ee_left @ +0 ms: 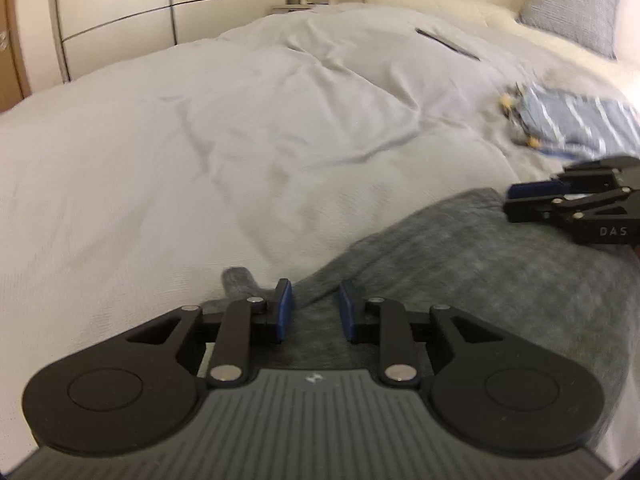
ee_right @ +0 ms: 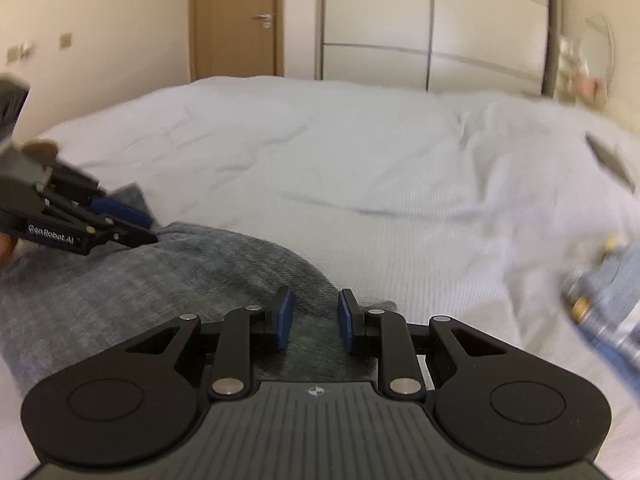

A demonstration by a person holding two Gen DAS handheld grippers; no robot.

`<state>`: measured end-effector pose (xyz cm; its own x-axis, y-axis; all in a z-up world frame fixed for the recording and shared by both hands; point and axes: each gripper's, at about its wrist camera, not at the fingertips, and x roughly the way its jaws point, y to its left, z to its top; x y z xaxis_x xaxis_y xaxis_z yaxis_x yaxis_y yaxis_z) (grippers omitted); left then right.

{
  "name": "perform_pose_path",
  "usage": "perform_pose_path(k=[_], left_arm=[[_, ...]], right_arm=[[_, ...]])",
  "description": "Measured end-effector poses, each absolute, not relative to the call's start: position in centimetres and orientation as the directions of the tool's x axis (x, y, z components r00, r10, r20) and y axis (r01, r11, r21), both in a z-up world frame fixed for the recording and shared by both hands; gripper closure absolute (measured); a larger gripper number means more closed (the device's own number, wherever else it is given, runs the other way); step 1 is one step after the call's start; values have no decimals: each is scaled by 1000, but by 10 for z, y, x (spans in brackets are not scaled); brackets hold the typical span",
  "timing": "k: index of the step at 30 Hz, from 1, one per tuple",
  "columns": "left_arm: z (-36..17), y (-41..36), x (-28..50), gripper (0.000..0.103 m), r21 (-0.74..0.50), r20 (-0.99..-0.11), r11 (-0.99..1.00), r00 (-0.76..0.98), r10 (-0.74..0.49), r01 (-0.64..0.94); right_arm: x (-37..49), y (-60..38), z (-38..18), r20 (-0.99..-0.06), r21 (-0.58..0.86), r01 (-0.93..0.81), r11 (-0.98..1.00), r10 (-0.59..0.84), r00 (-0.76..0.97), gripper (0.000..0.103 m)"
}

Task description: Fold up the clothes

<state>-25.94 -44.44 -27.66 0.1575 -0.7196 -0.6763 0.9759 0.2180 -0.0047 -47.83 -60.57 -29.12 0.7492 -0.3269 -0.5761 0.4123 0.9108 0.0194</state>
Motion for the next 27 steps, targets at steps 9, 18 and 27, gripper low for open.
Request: perform_pose_path(k=[9, 18, 27], left_arm=[[-255, -376, -281, 86, 69, -629, 196, 195, -753, 978], [-270, -346, -289, 85, 94, -649, 149, 174, -741, 984], [-247, -311, -351, 76, 239, -540, 72, 195, -819, 968]], right_arm=[[-511, -584, -281, -555, 71, 419, 905, -313, 770, 79], [-552, -555, -282, -544, 91, 419, 903, -307, 781, 80], [-590, -513, -259, -533, -111, 452, 885, -437, 724, 79]])
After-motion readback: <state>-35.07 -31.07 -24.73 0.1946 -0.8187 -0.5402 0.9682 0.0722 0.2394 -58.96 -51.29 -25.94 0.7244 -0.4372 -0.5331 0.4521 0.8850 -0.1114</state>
